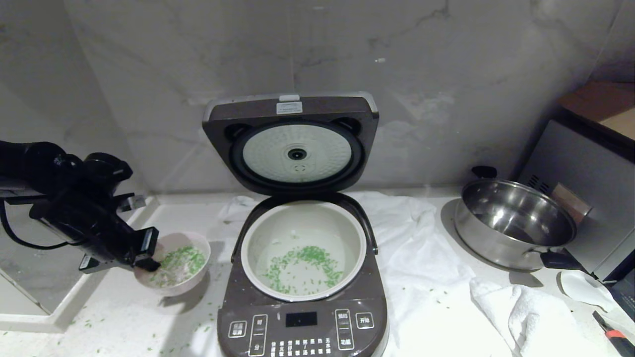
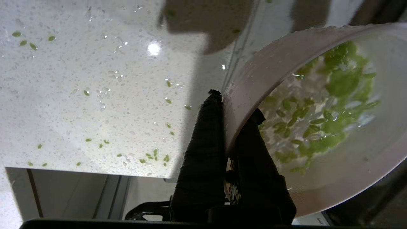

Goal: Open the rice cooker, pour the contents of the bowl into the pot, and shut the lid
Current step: Pour the water from the bowl into the rice cooker

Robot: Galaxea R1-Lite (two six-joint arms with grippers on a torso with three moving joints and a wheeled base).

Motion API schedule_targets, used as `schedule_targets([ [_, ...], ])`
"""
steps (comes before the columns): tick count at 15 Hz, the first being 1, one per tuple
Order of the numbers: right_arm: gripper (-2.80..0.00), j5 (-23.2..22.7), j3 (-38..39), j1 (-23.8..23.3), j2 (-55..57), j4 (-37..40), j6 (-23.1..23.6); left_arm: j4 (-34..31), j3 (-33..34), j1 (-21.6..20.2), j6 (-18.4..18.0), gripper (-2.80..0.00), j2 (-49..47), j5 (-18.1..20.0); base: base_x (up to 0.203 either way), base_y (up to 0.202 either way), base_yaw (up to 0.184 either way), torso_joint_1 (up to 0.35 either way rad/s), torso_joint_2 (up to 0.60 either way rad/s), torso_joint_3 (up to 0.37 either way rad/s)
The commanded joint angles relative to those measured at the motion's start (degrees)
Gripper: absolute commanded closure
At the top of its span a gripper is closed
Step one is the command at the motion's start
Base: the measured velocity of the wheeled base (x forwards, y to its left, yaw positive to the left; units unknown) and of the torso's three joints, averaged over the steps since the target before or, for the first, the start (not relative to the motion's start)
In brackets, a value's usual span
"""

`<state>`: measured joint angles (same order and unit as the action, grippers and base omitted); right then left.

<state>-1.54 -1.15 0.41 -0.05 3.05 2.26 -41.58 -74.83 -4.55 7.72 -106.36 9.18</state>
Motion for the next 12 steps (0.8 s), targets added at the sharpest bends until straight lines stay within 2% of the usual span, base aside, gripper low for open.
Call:
schedule_targets([
  [1,0.00,-0.05,0.00,0.02,-0.04,0.03,0.03,-2.45,-4.09,1.26,0.41,0.00,-0.50,0.05,0.000,0.000,0.000,0.000,0.00,0.000],
  [7,0.00,-0.05,0.00,0.02,-0.04,0.03,0.03,-8.83,-12.56,3.16,1.44,0.00,-1.99,0.14,0.000,0.000,0.000,0.000,0.00,0.000],
  [12,0.00,-0.05,0.00,0.02,-0.04,0.03,0.03,-13.20,-18.24,9.10,3.87,0.00,-2.15,0.14,0.000,0.000,0.000,0.000,0.00,0.000],
])
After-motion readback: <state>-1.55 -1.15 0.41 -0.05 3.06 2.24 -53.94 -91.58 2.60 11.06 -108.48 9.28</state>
